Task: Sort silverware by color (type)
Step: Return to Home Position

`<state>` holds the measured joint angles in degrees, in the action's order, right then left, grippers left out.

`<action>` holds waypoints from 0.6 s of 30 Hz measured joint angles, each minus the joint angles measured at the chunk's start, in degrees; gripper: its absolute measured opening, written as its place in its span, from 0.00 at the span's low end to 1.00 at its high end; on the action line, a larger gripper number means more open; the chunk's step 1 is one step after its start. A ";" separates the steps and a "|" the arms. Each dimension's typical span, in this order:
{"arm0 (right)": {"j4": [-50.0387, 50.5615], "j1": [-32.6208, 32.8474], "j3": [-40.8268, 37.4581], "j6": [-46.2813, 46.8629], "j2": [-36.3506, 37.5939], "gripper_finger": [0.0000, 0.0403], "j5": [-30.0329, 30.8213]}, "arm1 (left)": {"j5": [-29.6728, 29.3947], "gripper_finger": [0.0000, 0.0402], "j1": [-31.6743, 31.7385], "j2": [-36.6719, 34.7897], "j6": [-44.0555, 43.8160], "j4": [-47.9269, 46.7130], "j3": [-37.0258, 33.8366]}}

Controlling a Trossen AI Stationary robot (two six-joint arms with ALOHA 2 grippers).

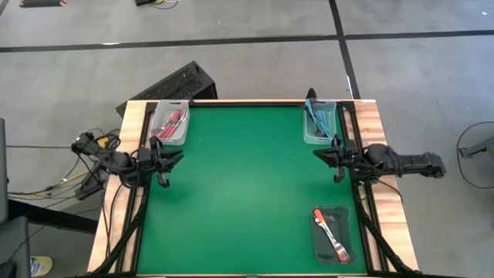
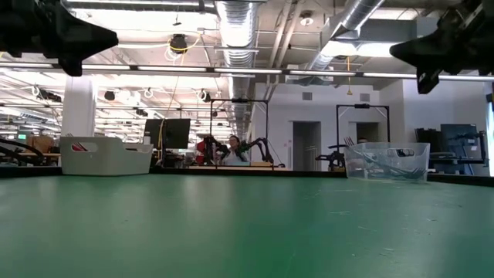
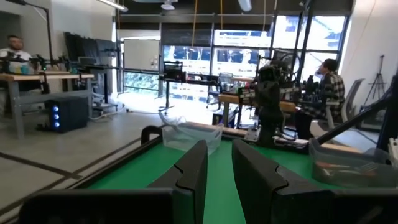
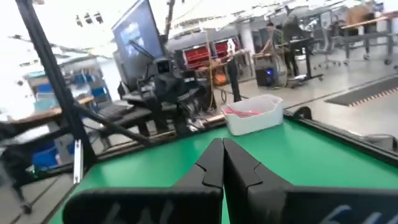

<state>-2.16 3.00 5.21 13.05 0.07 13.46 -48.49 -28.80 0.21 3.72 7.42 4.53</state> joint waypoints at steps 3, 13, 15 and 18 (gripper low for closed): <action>1.13 -0.58 -0.26 0.39 -0.29 0.04 -1.63 | 1.48 0.16 0.00 -0.04 -0.33 0.00 0.20; 1.92 -0.47 -0.15 1.94 -0.17 0.04 -3.07 | 3.23 0.16 0.00 0.00 -2.83 1.13 -2.49; 1.72 -0.47 -0.15 1.96 -0.17 0.04 -3.07 | 3.88 0.16 0.00 0.00 -2.50 3.73 -3.84; 1.70 -0.47 -0.15 1.99 -0.17 0.04 -3.05 | 4.57 0.16 0.00 0.00 -2.30 3.92 -3.91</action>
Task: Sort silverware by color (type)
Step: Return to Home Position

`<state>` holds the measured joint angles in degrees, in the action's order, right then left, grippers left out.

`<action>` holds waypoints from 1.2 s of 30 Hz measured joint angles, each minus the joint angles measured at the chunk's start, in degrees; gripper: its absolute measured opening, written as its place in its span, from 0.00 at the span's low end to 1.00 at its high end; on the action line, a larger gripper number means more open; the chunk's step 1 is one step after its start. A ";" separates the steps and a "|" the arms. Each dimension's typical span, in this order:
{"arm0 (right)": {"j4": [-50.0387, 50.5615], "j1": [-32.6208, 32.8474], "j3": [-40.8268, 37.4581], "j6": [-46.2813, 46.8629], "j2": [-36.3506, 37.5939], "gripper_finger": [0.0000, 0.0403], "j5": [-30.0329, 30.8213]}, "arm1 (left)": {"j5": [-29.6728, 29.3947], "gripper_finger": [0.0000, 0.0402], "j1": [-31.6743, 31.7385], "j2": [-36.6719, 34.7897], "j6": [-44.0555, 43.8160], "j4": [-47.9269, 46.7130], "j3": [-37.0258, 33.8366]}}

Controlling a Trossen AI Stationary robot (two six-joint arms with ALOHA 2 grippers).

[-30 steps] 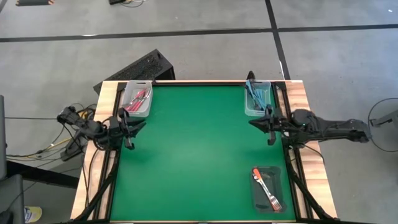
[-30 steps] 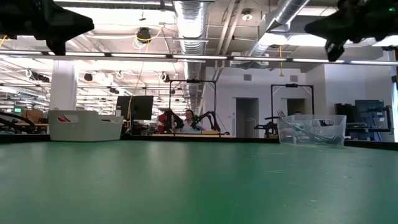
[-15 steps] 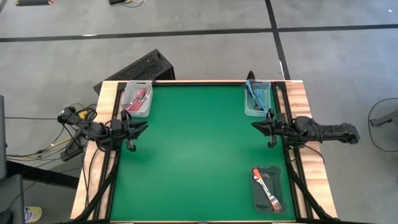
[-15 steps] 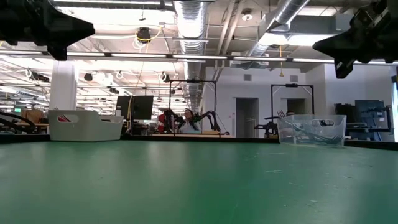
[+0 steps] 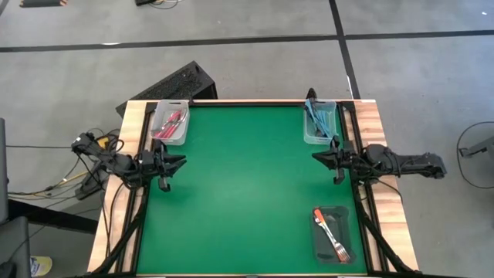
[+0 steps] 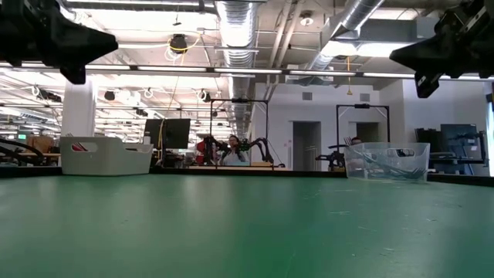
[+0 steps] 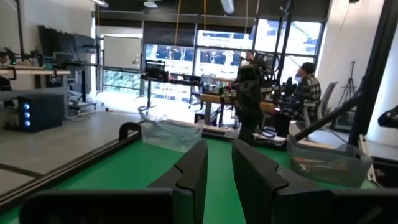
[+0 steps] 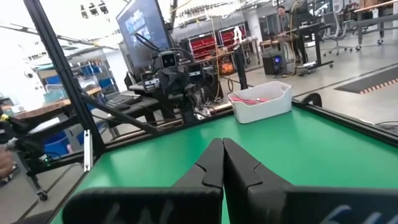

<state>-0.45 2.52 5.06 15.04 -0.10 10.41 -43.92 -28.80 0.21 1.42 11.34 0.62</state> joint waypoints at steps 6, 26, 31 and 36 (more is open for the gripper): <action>-4.08 0.09 -1.84 1.50 -0.62 0.04 0.02 | 0.00 0.16 0.00 0.02 -0.08 -0.37 -0.02; -2.69 0.00 -4.63 1.60 -1.47 0.10 -0.02 | -2.82 0.16 0.00 1.23 -3.44 -6.76 -0.11; -2.46 0.00 -4.66 1.58 -1.44 0.10 -0.02 | -3.88 0.16 -0.02 2.75 -3.26 -6.80 -0.15; -2.31 0.00 -4.70 1.54 -1.44 0.10 -0.02 | -4.06 0.16 -0.02 4.18 -5.00 -6.80 -0.15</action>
